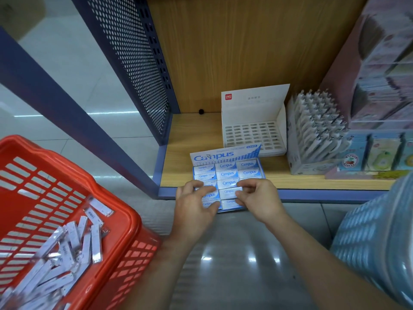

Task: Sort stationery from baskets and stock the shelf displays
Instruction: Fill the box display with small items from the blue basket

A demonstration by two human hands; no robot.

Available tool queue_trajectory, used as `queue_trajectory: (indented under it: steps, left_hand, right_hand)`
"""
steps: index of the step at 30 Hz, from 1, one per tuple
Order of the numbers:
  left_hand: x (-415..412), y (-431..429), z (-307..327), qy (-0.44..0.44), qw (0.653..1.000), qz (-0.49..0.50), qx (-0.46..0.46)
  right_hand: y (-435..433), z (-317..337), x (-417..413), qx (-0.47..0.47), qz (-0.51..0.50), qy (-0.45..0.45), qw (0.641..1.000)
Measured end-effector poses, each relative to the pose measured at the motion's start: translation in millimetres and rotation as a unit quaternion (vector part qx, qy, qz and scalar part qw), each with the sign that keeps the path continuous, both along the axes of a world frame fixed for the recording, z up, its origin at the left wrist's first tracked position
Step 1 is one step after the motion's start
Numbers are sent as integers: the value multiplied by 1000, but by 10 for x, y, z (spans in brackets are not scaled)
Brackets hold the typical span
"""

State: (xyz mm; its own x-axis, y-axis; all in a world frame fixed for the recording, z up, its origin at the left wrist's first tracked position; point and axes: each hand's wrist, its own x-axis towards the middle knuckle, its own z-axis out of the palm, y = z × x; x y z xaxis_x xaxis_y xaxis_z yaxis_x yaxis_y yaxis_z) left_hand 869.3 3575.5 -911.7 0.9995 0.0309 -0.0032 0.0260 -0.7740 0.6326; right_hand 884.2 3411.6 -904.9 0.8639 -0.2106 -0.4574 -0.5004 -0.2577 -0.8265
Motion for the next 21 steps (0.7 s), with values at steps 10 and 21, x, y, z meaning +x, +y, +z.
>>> queue_trajectory:
  steps: [10,21]
  left_hand:
    - [35,-151,-28,-9,998,-2,69]
    - [63,-212,6,20,992,-13,124]
  right_hand:
    - [-27,-12,0,-162,41,-35,985]
    - [-34,2,-24,-184,80,-33,979]
